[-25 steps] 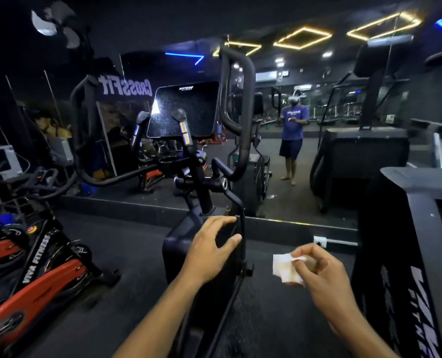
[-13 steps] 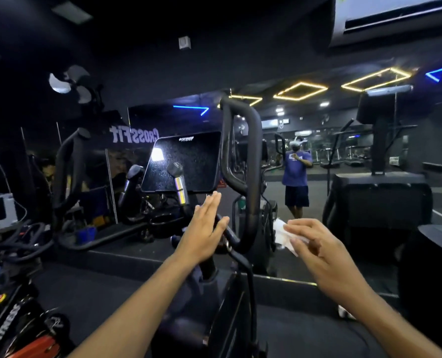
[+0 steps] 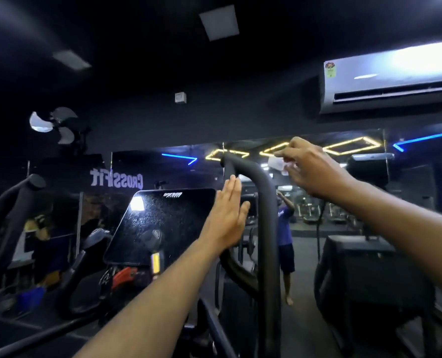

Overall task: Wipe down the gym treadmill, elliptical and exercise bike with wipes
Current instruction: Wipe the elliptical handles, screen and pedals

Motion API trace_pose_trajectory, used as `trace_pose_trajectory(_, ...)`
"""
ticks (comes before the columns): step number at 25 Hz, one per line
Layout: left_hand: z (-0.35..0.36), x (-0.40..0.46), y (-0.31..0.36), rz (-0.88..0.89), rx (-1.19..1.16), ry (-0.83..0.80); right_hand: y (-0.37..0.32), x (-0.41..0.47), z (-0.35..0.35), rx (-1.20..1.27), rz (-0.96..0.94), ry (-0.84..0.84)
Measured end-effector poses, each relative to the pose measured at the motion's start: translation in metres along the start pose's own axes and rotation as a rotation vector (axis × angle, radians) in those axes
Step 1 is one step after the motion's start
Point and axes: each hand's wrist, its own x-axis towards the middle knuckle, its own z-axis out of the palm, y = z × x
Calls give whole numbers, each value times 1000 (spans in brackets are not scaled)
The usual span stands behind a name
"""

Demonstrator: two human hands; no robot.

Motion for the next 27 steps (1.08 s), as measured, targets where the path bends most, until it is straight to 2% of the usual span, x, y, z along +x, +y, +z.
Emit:
trace_pose_trajectory(3,21,14,-15,9,-10,109,13,68,26,-79,-94,-78)
trace_pose_trajectory(6,25,11,-23,-6,-55,97,10,114,63,-119,-213,-149)
trace_pose_trajectory(12,28,15,-26,26,-3,147,3,157,103,-170,-400,-163)
trace_pose_trajectory(15,27,14,-26,22,9,137,9,159,92,-252,-493,-265)
trace_pose_trajectory(18,28,14,-24,4,12,149,14,153,80,-234,-513,-334)
trace_pose_trajectory(23,27,9,-19,-30,33,136,13,145,76,-310,-536,-309)
trace_pose_trajectory(27,25,3,-18,-30,-36,127,48,107,53,-201,-501,-306)
